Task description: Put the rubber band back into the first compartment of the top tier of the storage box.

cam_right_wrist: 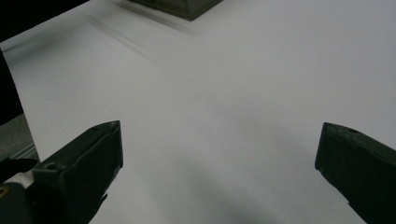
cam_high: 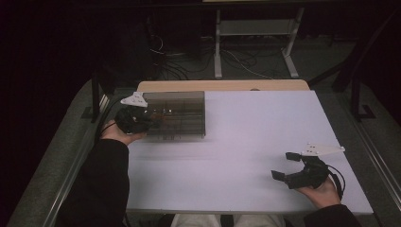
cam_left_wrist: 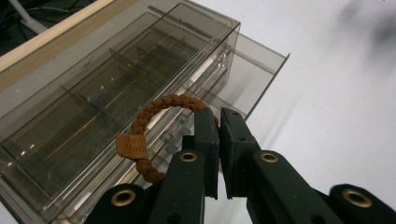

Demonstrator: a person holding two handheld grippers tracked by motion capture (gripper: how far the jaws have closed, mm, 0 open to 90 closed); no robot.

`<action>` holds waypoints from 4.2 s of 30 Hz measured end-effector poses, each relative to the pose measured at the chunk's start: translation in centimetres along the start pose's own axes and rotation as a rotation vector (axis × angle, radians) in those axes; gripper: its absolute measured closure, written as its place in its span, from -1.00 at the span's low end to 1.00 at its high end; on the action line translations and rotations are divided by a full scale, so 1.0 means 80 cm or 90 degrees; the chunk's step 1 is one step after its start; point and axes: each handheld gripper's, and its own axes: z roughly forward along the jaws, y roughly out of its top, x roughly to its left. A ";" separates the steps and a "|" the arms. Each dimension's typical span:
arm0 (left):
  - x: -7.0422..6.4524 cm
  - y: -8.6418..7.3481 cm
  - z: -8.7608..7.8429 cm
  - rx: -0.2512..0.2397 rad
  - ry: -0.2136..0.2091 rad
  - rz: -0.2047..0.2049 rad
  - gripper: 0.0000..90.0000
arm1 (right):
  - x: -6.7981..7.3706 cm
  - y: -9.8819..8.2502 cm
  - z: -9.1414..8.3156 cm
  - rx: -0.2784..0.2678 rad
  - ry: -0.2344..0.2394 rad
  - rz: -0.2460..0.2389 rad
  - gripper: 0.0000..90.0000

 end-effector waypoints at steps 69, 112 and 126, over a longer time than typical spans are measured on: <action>-0.015 -0.022 -0.009 -0.036 0.004 -0.077 -0.68 | 0.001 -0.001 -0.002 -0.004 -0.005 -0.006 -1.00; -0.098 -0.080 0.014 -0.166 -0.033 -0.116 -1.00 | 0.002 -0.002 -0.004 -0.005 -0.005 -0.006 -0.99; -0.118 -0.094 0.036 -0.157 -0.066 -0.108 -1.00 | 0.002 -0.002 -0.004 -0.005 -0.005 -0.007 -1.00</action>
